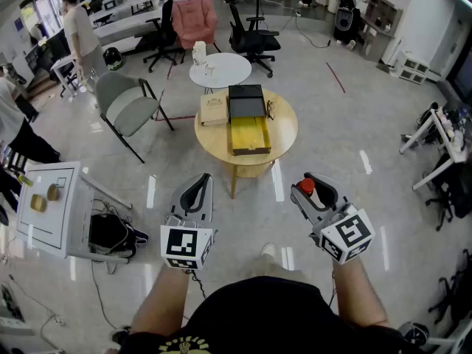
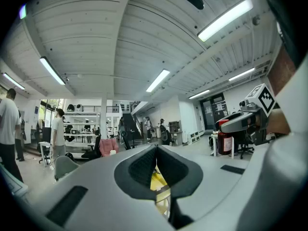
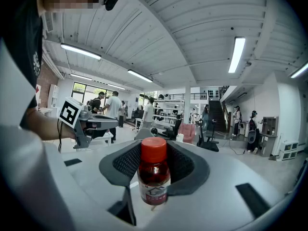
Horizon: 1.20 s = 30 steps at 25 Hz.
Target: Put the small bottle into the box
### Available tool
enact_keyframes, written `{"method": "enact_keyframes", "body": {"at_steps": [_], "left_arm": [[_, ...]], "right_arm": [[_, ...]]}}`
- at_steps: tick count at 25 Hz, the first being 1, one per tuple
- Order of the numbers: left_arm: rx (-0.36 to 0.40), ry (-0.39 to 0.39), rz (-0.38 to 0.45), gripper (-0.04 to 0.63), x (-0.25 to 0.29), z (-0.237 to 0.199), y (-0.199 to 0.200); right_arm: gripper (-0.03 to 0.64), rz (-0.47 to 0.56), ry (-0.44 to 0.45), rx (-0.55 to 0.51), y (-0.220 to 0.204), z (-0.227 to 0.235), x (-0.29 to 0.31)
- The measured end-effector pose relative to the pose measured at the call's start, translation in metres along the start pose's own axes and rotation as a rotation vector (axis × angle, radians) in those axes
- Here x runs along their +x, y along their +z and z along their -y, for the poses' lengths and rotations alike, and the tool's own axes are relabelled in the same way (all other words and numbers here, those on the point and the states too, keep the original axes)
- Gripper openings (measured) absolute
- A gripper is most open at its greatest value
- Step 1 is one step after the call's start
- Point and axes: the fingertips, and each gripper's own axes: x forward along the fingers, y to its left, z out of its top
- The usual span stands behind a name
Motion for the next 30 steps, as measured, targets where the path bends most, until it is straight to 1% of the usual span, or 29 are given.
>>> {"method": "enact_keyframes", "body": {"at_steps": [5,9,14,21,30], "left_arm": [[-0.004,0.010,-0.006,0.020,0.039,-0.002,0.003],[-0.008,0.016,-0.038,0.020,0.066,-0.009,-0.013],[-0.030,0.022,-0.084,0.020,0.087,-0.018,-0.031],[-0.026,0.036,-0.085,0.020,0.114,-0.029,-0.019],[-0.004,0.044,-0.092,0.020,0.159,-0.007,-0.007]], "right_arm": [[0.167,-0.003,0.022,0.026,-0.003,0.032,0.020],[0.167,-0.013,0.031,0.057,-0.012,0.055,0.041],[0.167,-0.029,0.051,0.088,-0.016,0.069,0.061],[0.167,-0.025,0.085,0.106,-0.007,0.088,0.077],[0.167,-0.006,0.115,0.115,-0.005,0.132,0.082]]}}
